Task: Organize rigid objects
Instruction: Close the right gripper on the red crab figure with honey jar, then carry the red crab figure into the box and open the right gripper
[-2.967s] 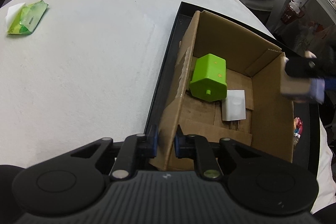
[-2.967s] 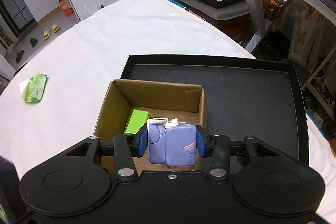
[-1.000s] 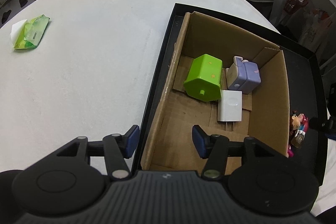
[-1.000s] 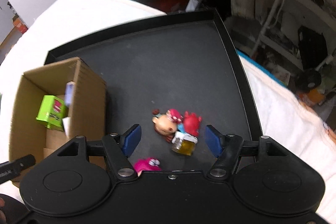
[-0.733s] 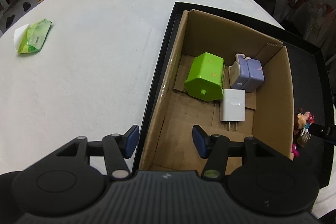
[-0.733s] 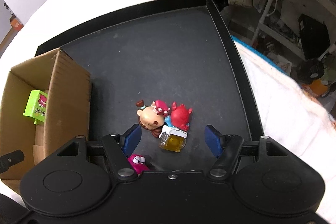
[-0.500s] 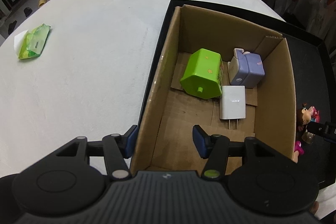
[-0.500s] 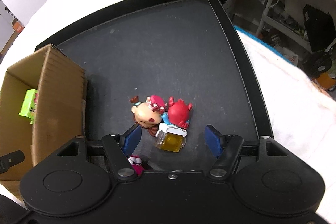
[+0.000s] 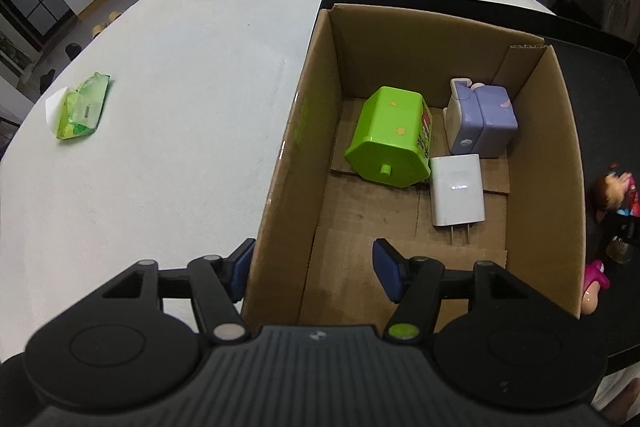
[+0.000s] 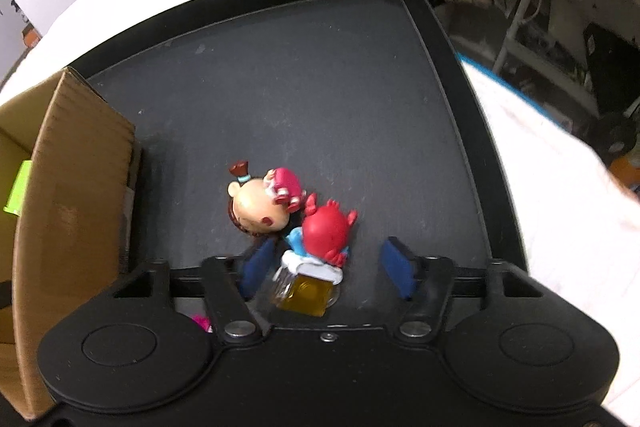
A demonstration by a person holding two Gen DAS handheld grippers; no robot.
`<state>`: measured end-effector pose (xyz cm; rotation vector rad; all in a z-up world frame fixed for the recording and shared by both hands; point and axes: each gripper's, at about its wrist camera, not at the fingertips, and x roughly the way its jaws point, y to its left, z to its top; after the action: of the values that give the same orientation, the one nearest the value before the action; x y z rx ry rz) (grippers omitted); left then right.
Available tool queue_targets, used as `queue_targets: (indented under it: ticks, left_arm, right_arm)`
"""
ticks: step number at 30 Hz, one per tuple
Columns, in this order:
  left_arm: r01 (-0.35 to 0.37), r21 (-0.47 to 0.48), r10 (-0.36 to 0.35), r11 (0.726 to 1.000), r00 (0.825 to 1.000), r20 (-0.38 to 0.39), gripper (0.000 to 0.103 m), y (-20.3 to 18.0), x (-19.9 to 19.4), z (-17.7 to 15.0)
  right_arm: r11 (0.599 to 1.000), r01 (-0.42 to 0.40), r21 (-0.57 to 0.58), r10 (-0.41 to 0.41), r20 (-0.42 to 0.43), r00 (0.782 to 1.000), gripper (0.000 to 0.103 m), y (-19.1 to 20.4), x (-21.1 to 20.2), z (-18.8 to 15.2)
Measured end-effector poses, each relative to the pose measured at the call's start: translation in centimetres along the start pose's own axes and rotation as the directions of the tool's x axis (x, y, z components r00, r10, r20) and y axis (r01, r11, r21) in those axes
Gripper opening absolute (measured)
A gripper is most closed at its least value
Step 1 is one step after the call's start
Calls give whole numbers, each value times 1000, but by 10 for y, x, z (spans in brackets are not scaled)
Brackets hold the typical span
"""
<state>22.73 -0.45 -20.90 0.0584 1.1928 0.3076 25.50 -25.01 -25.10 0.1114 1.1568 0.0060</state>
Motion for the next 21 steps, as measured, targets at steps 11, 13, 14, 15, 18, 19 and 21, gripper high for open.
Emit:
queue_targets:
  ticks: [11,13,14,15,18,19,21]
  left_arm:
    - [-35,51,35,998,999,8,62,-8,-2,-6]
    - [-35,53,34,998,999,9,62,-7,-2,-8]
    - [-34,51,33,998,999,7,62,-7,-2,-8]
    - [-31,48,31,998,1000,5,62,-6,-2,-9]
    - [-33,41,33,999,999,10,62,-2,-3,-10]
    - [-33,40,32,999,999,12,62,-1,-5,-10]
    - [-31,41,31,999,999,14,62,2,-6,-11]
  right_arm:
    - [995,-78,68,77,28,997,31,-15,-10,-3]
    - [993,-94,71,91,45,995,31,-16,-15,-4]
    - [993,-96,67,92,54,994,31,-16,-17,-4]
    - [993,-97,65,93,62,994,31,-16,-18,-4]
    - [992,-105,69,100,82,992,31,-16,-25,-7]
    - [992,-108,68,102,89,991,31,-17,-26,-5]
    - [992,-113,62,106,106,989,31,-16,-30,-4]
